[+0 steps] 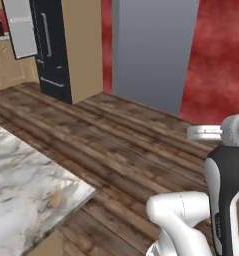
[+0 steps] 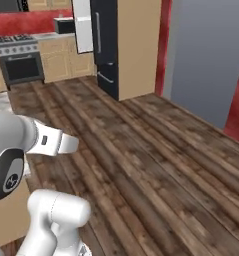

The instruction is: Open the fridge, grab two sodas, and place both sodas inside the bowl with ice on the dining counter.

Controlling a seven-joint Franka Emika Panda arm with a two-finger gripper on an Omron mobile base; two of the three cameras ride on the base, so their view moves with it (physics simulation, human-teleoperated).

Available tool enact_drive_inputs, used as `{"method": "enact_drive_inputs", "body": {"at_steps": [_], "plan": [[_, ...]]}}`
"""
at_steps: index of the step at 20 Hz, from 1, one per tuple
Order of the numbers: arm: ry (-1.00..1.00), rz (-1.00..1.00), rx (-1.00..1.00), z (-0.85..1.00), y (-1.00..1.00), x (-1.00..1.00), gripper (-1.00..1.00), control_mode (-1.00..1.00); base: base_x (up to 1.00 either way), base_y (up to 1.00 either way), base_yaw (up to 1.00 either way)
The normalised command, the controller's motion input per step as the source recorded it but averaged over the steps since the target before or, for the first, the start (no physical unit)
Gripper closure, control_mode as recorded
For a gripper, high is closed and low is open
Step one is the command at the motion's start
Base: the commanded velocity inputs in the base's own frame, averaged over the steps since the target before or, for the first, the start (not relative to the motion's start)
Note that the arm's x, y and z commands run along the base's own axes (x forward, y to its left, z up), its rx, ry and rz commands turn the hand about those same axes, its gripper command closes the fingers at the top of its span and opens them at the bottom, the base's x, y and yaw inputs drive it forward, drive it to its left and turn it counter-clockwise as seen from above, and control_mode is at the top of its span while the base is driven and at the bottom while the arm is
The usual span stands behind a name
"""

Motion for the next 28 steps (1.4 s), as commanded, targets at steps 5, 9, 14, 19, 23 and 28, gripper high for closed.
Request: {"method": "enact_drive_inputs", "body": {"at_steps": [5,9,14,19,23,28], "plan": [[0.0,0.0,0.0,0.0,0.0,0.0,-1.0,1.0,0.93,-0.82,0.03],[0.0,0.0,0.0,0.0,0.0,0.0,-1.0,1.0,0.98,-0.91,0.13],[0.0,0.0,0.0,0.0,0.0,0.0,-1.0,1.0,0.93,-0.72,0.21],[0.0,0.0,0.0,0.0,0.0,0.0,-1.0,1.0,1.0,-0.17,0.33],[0.0,0.0,0.0,0.0,0.0,0.0,-1.0,1.0,1.0,0.0,0.32],[0.0,0.0,0.0,0.0,0.0,0.0,-1.0,1.0,1.0,0.07,0.23]]}}
